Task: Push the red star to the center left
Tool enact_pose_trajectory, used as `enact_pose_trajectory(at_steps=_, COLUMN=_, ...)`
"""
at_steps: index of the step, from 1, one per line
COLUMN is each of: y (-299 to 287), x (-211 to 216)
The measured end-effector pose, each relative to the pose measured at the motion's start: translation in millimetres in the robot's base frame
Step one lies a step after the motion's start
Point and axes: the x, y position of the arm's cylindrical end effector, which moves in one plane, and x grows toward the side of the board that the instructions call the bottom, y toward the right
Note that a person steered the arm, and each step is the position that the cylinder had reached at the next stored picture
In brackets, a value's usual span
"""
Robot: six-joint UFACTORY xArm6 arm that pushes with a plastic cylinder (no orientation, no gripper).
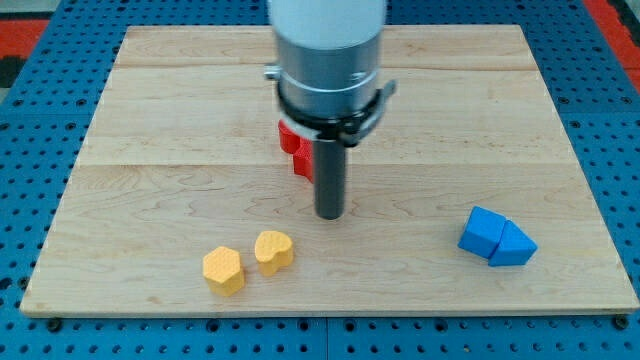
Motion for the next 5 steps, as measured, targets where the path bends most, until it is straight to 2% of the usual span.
enact_pose_trajectory(at_steps=1, y=10, x=-40)
enact_pose_trajectory(at_steps=2, y=-21, x=-83)
enact_pose_trajectory(at_steps=3, y=-108, x=-78)
enact_pose_trajectory(at_steps=4, y=-103, x=-41)
enact_pose_trajectory(at_steps=5, y=-121, x=-46)
